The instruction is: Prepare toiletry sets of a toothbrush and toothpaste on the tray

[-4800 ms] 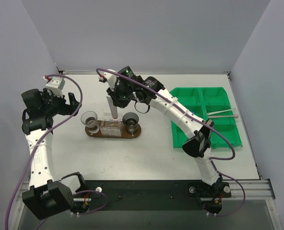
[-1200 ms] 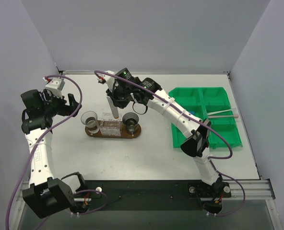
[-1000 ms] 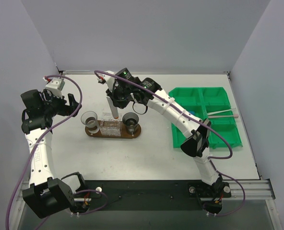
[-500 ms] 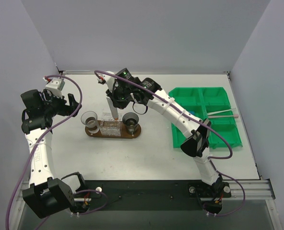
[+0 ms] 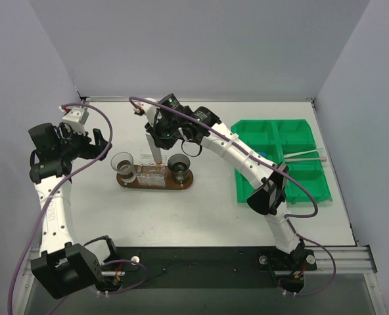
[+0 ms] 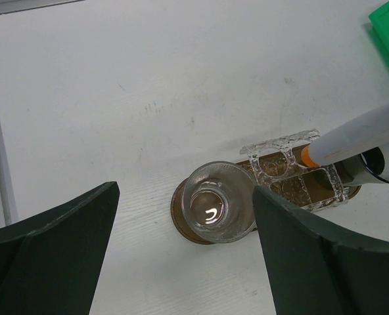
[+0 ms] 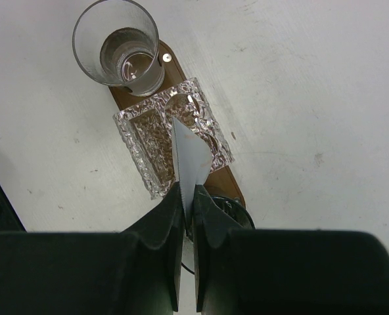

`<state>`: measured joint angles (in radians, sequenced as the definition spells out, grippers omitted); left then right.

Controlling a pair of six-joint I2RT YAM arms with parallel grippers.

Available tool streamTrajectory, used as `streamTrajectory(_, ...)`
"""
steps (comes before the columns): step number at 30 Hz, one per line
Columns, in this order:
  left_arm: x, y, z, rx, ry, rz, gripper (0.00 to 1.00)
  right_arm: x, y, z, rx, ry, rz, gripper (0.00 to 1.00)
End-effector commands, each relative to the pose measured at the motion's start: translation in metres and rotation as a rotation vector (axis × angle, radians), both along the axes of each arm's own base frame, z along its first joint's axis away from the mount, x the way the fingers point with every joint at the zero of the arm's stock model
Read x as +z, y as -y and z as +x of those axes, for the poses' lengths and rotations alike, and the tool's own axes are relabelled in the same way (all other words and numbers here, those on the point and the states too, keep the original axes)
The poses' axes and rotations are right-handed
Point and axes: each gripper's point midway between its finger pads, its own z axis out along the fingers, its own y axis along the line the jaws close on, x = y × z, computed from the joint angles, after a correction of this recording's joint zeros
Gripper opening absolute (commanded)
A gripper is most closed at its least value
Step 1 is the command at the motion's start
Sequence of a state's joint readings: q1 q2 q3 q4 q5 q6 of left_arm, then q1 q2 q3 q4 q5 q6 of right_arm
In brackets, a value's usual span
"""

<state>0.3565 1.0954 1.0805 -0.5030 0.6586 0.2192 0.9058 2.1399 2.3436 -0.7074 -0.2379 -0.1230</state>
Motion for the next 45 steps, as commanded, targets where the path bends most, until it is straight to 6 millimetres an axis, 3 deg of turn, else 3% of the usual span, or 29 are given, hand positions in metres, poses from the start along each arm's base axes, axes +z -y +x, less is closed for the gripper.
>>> streamTrajectory(1, 0.005, -0.002, 0.005, -0.015, 0.038, 0.008, 0.94, 0.006, -0.01, -0.004, 0.015, -0.003, 0.036, 0.0)
streamTrajectory(19, 0.004, -0.004, 0.005, -0.012, 0.037, 0.009, 0.94, 0.009, -0.01, -0.008, 0.022, -0.008, 0.042, 0.0)
streamTrajectory(45, 0.005, -0.003, 0.006, -0.019, 0.035, 0.002, 0.94, 0.021, -0.009, 0.005, 0.006, 0.06, 0.042, 0.0)
